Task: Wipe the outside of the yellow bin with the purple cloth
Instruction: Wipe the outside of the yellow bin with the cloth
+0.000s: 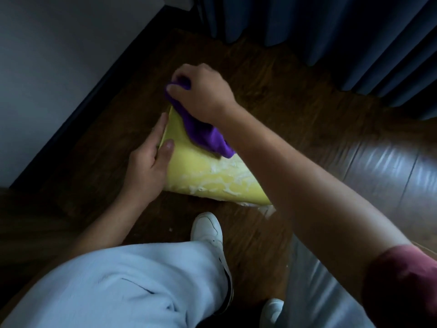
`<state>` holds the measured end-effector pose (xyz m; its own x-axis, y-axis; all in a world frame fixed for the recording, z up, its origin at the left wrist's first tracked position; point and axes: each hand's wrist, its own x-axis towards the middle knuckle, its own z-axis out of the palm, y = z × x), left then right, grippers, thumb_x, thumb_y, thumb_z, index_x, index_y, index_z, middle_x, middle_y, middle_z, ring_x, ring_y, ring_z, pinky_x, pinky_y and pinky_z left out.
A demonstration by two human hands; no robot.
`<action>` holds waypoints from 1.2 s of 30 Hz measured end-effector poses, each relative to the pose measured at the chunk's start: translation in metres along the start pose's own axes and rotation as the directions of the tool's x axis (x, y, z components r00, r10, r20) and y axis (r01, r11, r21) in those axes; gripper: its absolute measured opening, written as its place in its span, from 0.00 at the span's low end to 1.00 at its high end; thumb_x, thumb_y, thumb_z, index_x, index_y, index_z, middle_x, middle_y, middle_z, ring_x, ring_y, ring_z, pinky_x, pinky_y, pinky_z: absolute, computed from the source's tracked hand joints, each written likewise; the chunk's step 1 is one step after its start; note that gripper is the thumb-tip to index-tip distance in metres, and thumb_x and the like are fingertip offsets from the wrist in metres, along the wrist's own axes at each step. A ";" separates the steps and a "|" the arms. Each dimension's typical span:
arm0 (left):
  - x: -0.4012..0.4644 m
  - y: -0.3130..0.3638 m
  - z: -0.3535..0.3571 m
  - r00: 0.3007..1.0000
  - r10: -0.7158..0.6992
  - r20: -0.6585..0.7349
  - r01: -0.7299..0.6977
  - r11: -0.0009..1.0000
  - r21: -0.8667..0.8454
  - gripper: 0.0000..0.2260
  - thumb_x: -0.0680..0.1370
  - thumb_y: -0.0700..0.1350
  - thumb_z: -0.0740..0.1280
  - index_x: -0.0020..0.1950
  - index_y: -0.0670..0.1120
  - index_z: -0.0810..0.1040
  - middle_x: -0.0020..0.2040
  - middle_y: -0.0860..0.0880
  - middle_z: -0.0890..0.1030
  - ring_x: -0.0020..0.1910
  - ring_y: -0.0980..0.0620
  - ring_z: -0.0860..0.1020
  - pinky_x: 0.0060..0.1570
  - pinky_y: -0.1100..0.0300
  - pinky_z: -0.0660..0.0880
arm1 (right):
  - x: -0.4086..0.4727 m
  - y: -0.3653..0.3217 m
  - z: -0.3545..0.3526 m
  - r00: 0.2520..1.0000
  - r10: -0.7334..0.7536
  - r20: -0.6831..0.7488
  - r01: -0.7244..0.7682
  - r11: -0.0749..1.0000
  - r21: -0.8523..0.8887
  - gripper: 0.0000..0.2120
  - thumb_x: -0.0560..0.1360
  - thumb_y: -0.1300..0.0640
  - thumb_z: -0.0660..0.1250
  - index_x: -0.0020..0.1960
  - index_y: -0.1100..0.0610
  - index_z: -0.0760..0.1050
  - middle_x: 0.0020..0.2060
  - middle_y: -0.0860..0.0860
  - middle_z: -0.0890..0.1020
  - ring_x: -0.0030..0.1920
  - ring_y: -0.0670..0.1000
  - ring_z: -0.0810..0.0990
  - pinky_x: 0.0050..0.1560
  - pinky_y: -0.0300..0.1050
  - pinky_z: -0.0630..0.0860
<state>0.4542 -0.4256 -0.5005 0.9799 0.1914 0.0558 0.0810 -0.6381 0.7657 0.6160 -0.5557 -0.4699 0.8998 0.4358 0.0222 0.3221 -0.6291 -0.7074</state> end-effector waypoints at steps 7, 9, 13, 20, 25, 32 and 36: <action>-0.008 -0.002 0.003 0.986 0.088 -0.143 -0.072 0.991 0.114 0.22 0.86 0.42 0.60 0.81 0.43 0.66 0.70 0.54 0.75 0.59 0.78 0.72 0.59 0.74 0.70 | -0.039 0.023 0.031 0.996 0.000 -0.084 -0.001 1.000 -0.002 0.21 0.83 0.37 0.56 0.69 0.44 0.77 0.67 0.48 0.80 0.65 0.56 0.77 0.62 0.56 0.75; -0.006 -0.001 0.004 0.985 0.078 -0.155 -0.061 0.992 0.110 0.21 0.86 0.42 0.60 0.80 0.42 0.67 0.72 0.53 0.73 0.64 0.77 0.70 0.63 0.74 0.69 | -0.043 0.035 0.030 0.995 0.020 -0.100 -0.022 1.000 -0.012 0.19 0.83 0.39 0.57 0.67 0.44 0.79 0.64 0.48 0.82 0.63 0.56 0.79 0.59 0.53 0.76; -0.006 -0.002 0.002 0.986 0.038 -0.165 -0.022 0.995 0.099 0.21 0.87 0.42 0.60 0.81 0.43 0.66 0.72 0.51 0.73 0.66 0.71 0.72 0.63 0.75 0.69 | -0.048 0.076 0.022 0.984 0.163 -0.068 -0.167 0.984 -0.067 0.18 0.81 0.39 0.58 0.60 0.44 0.82 0.55 0.50 0.85 0.55 0.57 0.82 0.51 0.52 0.78; -0.003 -0.005 0.004 0.989 -0.066 -0.136 0.061 0.997 -0.037 0.20 0.87 0.48 0.59 0.80 0.54 0.68 0.71 0.52 0.76 0.66 0.66 0.76 0.58 0.73 0.75 | -0.067 0.148 0.010 0.894 0.444 -0.060 -0.448 0.891 -0.076 0.20 0.77 0.37 0.57 0.42 0.49 0.79 0.34 0.46 0.80 0.38 0.52 0.79 0.50 0.54 0.78; 0.001 -0.005 0.005 0.990 -0.091 -0.112 0.081 0.993 -0.085 0.20 0.87 0.50 0.60 0.79 0.57 0.68 0.71 0.51 0.77 0.66 0.64 0.76 0.55 0.74 0.76 | -0.085 0.176 0.006 0.843 0.529 -0.096 -0.535 0.844 -0.043 0.19 0.77 0.37 0.57 0.45 0.47 0.80 0.35 0.44 0.79 0.36 0.49 0.78 0.44 0.50 0.78; 0.006 -0.002 0.002 0.992 -0.095 -0.084 0.087 0.992 -0.087 0.19 0.87 0.48 0.61 0.79 0.55 0.70 0.70 0.51 0.78 0.64 0.67 0.77 0.54 0.75 0.74 | -0.100 0.199 -0.012 0.677 0.736 -0.030 -0.736 0.676 -0.028 0.17 0.79 0.38 0.63 0.42 0.51 0.73 0.46 0.55 0.83 0.37 0.54 0.80 0.40 0.48 0.78; 0.010 0.002 0.001 0.992 -0.122 0.012 0.122 0.975 -0.184 0.21 0.85 0.51 0.61 0.79 0.57 0.68 0.71 0.52 0.77 0.65 0.63 0.77 0.56 0.69 0.77 | -0.087 0.164 -0.025 0.828 0.514 -0.224 -0.539 0.840 -0.061 0.14 0.79 0.41 0.62 0.57 0.49 0.75 0.51 0.52 0.80 0.46 0.55 0.79 0.49 0.54 0.79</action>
<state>0.4643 -0.4260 -0.4991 0.9648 0.2589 -0.0461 0.1654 -0.4613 0.8717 0.5973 -0.7127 -0.5700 0.9765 -0.1069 -0.1871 -0.1958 -0.8028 -0.5632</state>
